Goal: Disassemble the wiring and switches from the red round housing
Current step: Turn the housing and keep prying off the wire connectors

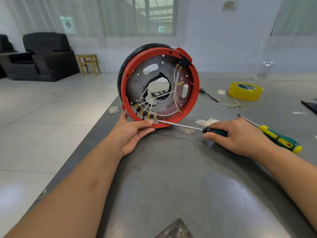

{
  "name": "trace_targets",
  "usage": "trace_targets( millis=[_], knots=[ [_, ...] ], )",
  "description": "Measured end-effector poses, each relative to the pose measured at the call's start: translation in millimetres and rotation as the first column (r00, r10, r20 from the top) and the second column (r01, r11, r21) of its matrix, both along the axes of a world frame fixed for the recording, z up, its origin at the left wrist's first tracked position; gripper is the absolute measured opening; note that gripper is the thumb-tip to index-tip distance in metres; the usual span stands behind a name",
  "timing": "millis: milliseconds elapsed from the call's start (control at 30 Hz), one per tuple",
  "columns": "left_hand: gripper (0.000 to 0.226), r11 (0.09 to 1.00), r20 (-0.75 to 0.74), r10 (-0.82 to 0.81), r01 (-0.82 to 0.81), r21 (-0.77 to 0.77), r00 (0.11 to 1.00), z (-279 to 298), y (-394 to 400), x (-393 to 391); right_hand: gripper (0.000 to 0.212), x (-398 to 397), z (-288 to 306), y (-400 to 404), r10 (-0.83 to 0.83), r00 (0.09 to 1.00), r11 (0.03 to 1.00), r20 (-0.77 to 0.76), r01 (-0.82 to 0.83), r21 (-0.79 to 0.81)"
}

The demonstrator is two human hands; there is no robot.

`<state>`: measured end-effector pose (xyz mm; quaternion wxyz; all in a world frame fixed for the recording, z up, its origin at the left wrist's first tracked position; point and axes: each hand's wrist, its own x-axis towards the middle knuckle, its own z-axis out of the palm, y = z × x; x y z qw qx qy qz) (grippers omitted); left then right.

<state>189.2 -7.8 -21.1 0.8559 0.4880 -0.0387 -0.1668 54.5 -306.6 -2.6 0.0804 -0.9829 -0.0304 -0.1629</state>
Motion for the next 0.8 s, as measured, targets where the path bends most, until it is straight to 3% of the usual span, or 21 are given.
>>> trace_targets(
  millis=[233,800],
  knots=[
    [0.087,0.999,0.007,0.03,-0.03,0.02,1.0,2.2,-2.0,-3.3,0.07,0.4,-5.7,-1.3,0.014,0.996,0.989,0.094,-0.001,-0.146],
    [0.074,0.994,0.04,0.058,-0.061,0.087,0.998,3.8,-5.2,-6.0,0.063,-3.1,-3.1,1.4,0.073,0.969,0.943,0.235,0.009,-0.331]
  ],
)
